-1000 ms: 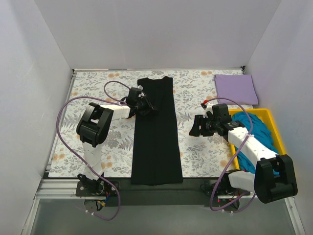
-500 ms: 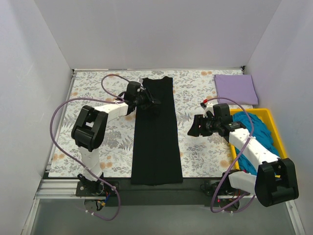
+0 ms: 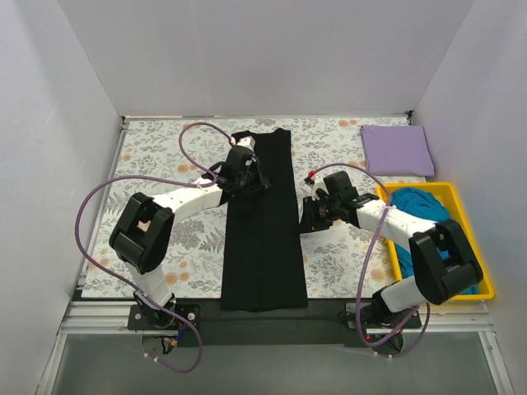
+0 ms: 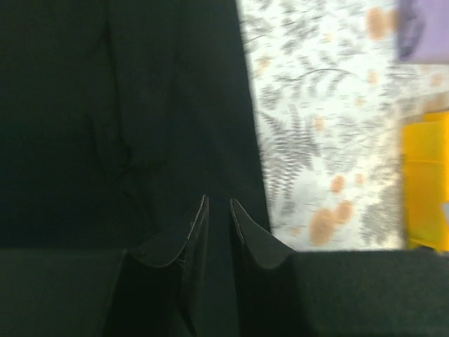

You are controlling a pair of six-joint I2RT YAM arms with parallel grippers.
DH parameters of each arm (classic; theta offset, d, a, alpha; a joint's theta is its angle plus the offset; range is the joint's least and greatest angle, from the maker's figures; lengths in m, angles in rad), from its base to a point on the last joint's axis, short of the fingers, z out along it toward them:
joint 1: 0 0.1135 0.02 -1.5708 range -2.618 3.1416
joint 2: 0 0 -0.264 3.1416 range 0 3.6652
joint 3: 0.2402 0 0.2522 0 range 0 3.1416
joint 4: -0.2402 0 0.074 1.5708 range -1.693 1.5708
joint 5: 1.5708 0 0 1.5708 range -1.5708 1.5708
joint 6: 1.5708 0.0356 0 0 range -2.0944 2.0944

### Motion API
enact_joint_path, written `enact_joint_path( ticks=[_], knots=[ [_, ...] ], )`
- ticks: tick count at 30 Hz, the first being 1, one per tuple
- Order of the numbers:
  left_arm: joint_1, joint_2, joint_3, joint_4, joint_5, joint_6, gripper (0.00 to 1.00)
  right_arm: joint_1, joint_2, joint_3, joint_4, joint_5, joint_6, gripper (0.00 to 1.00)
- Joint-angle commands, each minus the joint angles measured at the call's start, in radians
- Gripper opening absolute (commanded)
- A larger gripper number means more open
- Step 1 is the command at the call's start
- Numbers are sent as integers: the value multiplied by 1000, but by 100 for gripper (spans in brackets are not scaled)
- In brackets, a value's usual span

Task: Fold and stack the t-shirts
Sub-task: Fold the tshirt

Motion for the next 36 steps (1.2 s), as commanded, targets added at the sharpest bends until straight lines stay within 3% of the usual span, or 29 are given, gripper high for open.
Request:
enact_joint_path(
  ticks=[1,10,15,21,25,27,31,36],
  knots=[
    [9,48,6,-65,-124,53,17,35,85,79,80,-4,21,29],
    [11,296,156,-99,-173,53,14,43,348,228,102,37,-16,27],
    [31,419,339,-146,-168,62,14,12,477,325,99,68,-30,30],
    [57,526,535,-207,-188,56,16,-26,522,427,55,74,-54,35],
    [58,441,525,-220,-208,50,22,-26,444,455,-35,109,-71,39],
    [60,384,492,-218,-217,44,31,-25,368,432,-94,134,-70,43],
    [57,171,374,-260,-251,21,47,6,217,342,-171,196,-35,49],
    [39,-59,163,-375,-291,16,64,141,79,224,-217,253,-4,50]
  ],
)
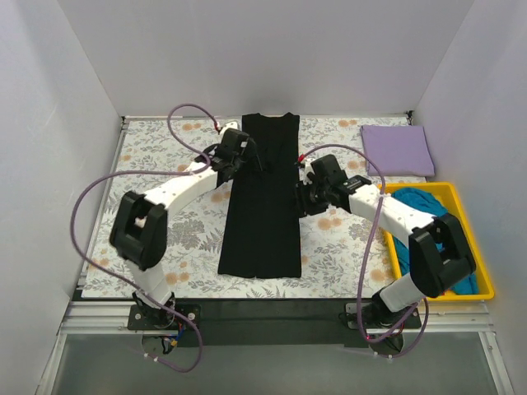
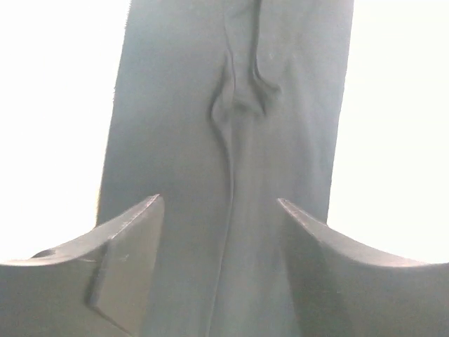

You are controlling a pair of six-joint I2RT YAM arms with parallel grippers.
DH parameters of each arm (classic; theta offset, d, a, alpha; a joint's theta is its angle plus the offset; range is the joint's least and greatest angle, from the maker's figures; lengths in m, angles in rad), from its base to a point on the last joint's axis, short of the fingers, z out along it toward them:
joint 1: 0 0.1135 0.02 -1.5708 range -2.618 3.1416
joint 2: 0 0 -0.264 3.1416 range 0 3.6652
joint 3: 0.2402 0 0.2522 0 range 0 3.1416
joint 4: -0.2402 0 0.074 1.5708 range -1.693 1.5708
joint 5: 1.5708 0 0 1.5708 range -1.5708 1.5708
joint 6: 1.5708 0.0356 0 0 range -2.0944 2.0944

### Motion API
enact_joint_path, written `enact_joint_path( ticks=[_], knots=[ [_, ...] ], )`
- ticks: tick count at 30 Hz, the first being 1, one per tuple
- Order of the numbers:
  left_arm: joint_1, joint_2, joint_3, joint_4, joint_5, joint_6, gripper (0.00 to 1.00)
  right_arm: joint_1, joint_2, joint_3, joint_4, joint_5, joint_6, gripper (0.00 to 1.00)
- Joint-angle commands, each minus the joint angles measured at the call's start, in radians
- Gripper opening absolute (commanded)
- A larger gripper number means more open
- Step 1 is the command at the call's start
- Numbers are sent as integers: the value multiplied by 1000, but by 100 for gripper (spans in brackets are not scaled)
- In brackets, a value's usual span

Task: Fold and stack the t-shirts
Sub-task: Fold the tshirt

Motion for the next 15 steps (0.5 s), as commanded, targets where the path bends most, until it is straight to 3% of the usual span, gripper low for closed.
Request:
enact_joint_path(
  ticks=[1,5,8,15],
  knots=[
    [-19,-255,-126,-142,-68,-5,69,110,-58,-62,-77,61,21,50],
    [-43,-434,-292,-302,-82,-46,74,280,-40,-70,-108,139,13,49],
    [-62,-549,-416,-417,-42,-94,75,341,3,-71,-126,162,-3,49],
    [-115,-690,-600,-523,79,-199,76,394,60,-135,-180,266,-31,49]
  ],
)
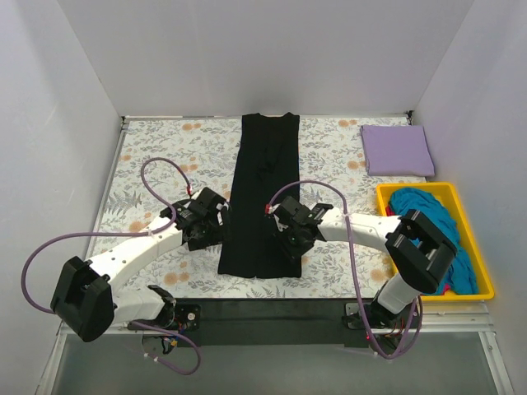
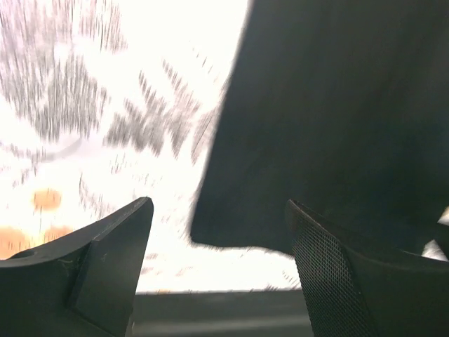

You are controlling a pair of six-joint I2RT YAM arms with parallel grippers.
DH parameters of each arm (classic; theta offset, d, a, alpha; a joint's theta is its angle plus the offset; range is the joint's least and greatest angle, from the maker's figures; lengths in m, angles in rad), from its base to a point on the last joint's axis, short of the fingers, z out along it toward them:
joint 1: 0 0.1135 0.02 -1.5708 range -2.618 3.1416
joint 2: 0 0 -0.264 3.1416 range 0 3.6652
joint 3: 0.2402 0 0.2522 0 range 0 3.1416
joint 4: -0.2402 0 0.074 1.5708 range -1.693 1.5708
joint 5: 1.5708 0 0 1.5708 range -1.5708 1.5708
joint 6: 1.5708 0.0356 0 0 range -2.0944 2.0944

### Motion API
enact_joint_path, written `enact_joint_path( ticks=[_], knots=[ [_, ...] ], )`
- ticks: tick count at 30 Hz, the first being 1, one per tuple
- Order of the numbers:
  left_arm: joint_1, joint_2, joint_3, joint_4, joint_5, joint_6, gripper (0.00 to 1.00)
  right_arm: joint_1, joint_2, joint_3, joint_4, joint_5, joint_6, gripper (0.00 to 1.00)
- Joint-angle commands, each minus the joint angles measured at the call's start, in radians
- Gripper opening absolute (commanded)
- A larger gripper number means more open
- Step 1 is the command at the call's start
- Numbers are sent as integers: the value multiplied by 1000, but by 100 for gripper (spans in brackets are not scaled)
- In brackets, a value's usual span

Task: Fold and stack the t-shirts
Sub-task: Fold the tshirt

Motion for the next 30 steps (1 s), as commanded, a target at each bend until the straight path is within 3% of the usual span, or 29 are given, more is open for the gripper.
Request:
enact_joint_path(
  ticks=[1,7,12,17,30],
  knots=[
    [-25,-46,-42,-78,73,-65,75,9,6,-48,-64,87,-19,49],
    [-84,0,-63,-78,153,-92,72,14,-53,-127,-118,124,7,48],
    [-150,54,-43,-90,168,-117,71,14,-215,-119,-131,61,94,49],
    [-189,94,-24,-76,176,-137,66,11,-300,-154,-163,67,211,63],
    [-267,196,3,-67,131,-158,57,11,-241,-237,-106,-40,266,59]
  ],
)
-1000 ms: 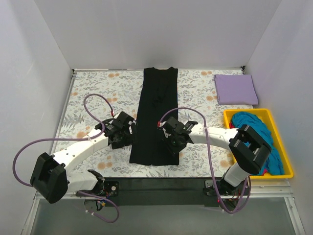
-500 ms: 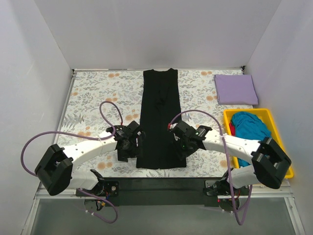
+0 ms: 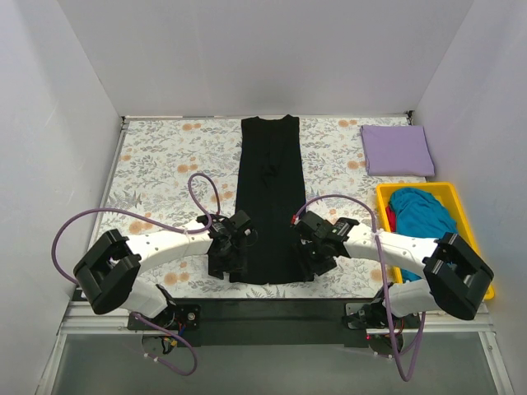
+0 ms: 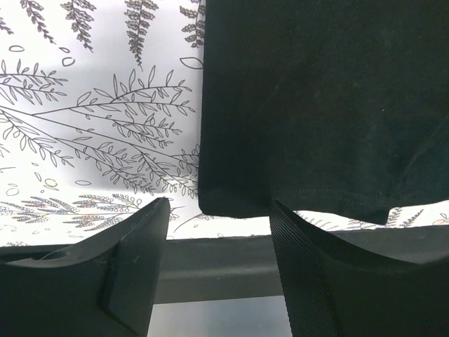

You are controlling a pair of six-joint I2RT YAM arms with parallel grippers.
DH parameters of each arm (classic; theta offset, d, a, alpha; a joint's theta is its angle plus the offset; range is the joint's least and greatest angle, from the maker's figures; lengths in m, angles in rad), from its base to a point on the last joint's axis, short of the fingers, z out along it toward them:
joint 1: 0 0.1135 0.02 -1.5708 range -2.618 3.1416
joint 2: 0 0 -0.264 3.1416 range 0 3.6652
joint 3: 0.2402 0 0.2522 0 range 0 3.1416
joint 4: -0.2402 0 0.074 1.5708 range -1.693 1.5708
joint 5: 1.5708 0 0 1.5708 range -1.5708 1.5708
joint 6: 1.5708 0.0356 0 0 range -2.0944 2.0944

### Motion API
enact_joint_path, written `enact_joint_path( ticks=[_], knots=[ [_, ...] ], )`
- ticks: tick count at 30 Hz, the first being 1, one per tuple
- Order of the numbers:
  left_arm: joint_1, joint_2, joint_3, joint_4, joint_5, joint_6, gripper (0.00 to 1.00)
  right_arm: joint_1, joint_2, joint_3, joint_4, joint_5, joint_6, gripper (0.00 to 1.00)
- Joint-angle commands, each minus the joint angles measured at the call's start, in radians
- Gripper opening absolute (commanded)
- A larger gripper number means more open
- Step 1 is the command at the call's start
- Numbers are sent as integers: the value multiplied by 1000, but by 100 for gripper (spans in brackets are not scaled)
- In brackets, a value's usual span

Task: Fold and stack the t-shirts
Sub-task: Fold the tshirt

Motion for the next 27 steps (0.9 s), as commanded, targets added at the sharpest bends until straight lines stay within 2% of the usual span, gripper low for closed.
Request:
enact_joint_path(
  ticks=[1,8,21,27],
  knots=[
    [-5,0,34,-5,-25,-14,57,0,26,-17,33,-40,21,57],
    [-11,4,35,-7,-31,-19,56,0,96,-28,47,-54,8,48],
    [-11,-23,41,-28,-43,-31,56,-2,-13,12,-10,22,51,56],
    [-11,-18,43,-28,-52,-34,56,-3,42,35,-15,26,48,54]
  ],
)
